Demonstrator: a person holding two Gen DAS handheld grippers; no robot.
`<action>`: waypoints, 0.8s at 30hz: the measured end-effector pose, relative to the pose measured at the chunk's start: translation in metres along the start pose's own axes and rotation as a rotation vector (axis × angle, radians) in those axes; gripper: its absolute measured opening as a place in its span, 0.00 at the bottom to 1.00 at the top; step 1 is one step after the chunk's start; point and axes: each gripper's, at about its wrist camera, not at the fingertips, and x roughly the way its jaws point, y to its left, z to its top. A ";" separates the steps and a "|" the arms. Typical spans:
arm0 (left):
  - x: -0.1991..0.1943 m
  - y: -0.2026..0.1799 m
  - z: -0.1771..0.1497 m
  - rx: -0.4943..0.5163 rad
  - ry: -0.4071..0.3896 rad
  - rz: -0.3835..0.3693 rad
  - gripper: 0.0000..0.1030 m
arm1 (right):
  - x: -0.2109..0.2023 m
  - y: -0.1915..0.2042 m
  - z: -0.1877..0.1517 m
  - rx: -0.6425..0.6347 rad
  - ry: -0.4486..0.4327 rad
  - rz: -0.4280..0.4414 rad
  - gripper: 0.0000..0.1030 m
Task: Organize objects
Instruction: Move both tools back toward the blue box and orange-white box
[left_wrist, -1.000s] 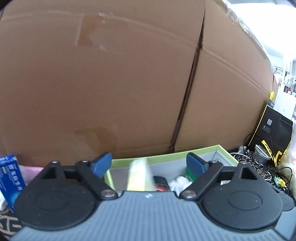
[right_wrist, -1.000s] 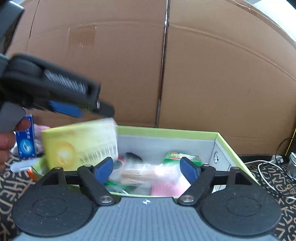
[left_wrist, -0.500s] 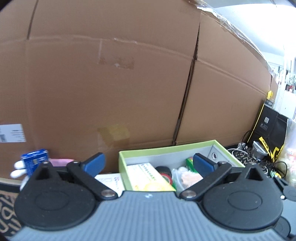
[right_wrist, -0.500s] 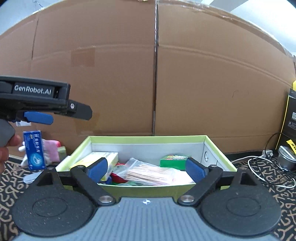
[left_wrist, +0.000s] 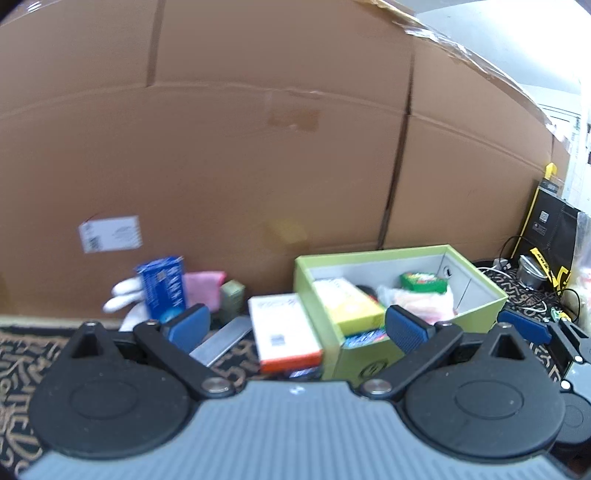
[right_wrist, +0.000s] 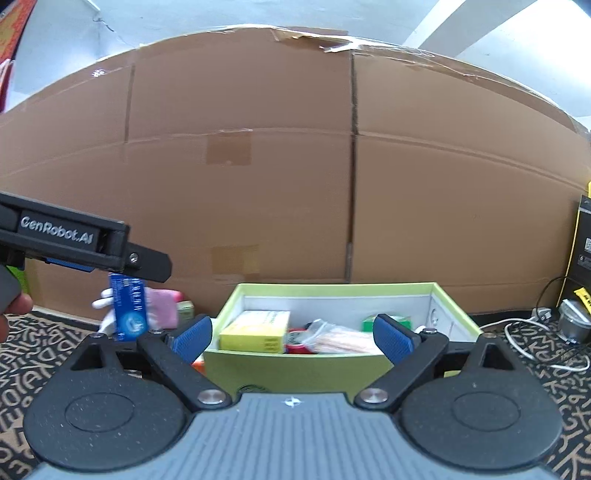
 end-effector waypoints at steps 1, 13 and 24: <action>-0.004 0.005 -0.004 -0.004 0.005 0.005 1.00 | -0.002 0.003 -0.002 0.003 0.004 0.009 0.94; -0.016 0.070 -0.054 -0.109 0.096 0.067 1.00 | 0.026 0.052 -0.032 -0.002 0.126 0.121 0.77; 0.004 0.099 -0.056 -0.133 0.103 0.069 1.00 | 0.092 0.093 -0.033 -0.058 0.187 0.177 0.69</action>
